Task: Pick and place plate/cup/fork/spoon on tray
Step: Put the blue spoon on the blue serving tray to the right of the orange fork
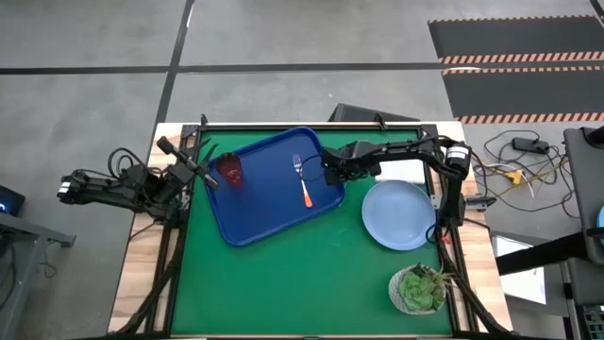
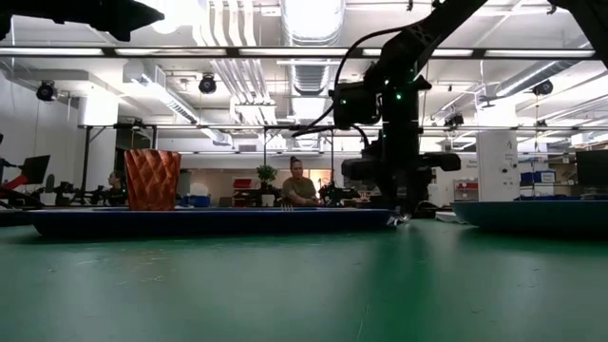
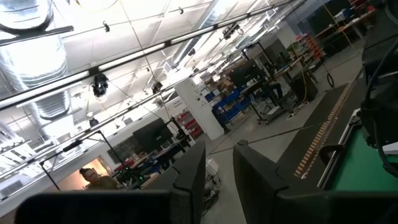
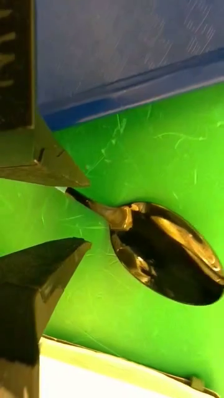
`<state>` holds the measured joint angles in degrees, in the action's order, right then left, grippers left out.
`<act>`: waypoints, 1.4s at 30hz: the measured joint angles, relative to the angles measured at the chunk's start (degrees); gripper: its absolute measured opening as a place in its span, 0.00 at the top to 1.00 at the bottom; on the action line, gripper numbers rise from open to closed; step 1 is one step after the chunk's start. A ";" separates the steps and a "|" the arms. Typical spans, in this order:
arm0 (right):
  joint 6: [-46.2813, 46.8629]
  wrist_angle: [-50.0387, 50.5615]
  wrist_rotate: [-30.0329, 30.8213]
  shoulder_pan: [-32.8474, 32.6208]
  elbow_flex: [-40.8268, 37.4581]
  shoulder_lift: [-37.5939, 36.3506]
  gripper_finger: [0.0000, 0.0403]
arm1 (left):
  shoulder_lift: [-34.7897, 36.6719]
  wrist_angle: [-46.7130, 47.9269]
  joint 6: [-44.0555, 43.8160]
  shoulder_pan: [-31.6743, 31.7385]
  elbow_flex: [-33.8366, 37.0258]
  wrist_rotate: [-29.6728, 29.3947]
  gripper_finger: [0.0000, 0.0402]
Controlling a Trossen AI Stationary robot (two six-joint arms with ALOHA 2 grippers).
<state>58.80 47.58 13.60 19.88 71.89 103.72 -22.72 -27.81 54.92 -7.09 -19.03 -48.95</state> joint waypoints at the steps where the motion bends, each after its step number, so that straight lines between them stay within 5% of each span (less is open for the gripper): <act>1: 0.20 -0.34 0.02 0.00 -0.30 0.00 0.67 | 0.00 0.00 0.00 0.00 -0.01 0.00 0.84; 14: 2.13 -7.66 0.47 -0.13 -4.97 -0.19 0.71 | 0.00 0.00 0.00 0.02 -0.02 0.00 0.84; 30: 2.09 -7.49 2.64 -0.13 -5.26 -0.11 0.94 | 0.00 0.00 -0.02 0.00 -0.02 0.00 0.84; 42: -1.97 -7.66 4.16 0.28 -2.76 -0.99 0.97 | 0.00 0.00 -0.02 0.00 -0.04 0.00 0.84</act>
<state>56.82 39.92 17.76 20.15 69.13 102.73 -22.72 -27.81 54.89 -7.09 -19.07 -48.95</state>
